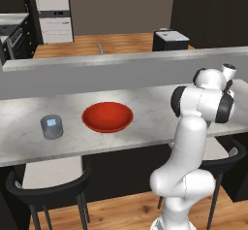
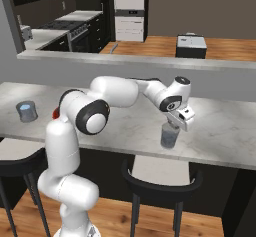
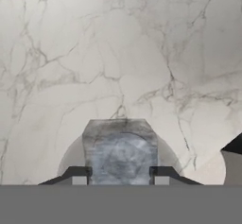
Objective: There are four ice cubes in the ice bowl. Place two ice cubes in each glass of water.
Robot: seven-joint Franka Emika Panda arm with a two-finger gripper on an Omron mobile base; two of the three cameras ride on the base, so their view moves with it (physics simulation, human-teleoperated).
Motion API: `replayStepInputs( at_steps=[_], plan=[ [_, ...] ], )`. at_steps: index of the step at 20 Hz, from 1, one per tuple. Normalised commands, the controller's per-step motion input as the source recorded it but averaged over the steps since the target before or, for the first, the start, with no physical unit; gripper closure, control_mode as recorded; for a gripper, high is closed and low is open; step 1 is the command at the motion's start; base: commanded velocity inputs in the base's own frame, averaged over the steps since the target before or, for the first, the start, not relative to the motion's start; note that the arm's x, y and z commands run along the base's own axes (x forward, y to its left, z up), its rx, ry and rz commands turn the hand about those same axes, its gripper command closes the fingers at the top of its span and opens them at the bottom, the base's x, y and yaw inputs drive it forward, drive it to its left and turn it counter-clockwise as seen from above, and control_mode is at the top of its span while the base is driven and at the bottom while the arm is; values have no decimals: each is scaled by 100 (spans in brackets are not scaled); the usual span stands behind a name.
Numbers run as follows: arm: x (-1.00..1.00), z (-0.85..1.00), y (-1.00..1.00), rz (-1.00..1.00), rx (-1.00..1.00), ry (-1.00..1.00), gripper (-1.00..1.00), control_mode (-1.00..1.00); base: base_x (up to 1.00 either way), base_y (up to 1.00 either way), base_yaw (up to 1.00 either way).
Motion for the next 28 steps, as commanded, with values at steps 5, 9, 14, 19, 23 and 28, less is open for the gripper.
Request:
replayStepInputs(
  at_steps=[5, 9, 14, 19, 23, 28],
  plan=[
    [0, 0, 7, 0, 0, 0, 100, -100, 0, 0, 0],
    [-1, 0, 15, 0, 0, 0, 100, -100, 0, 0, 0],
    [-1, 0, 22, 0, 0, 0, 100, -100, 0, 0, 0],
    [-3, 0, 10, 0, 0, 0, 100, -100, 0, 0, 0],
    [-5, -2, -9, 0, 0, 0, 100, -100, 0, 0, 0],
    [0, 0, -3, 0, 0, 0, 100, -100, 0, 0, 0]
  ],
)
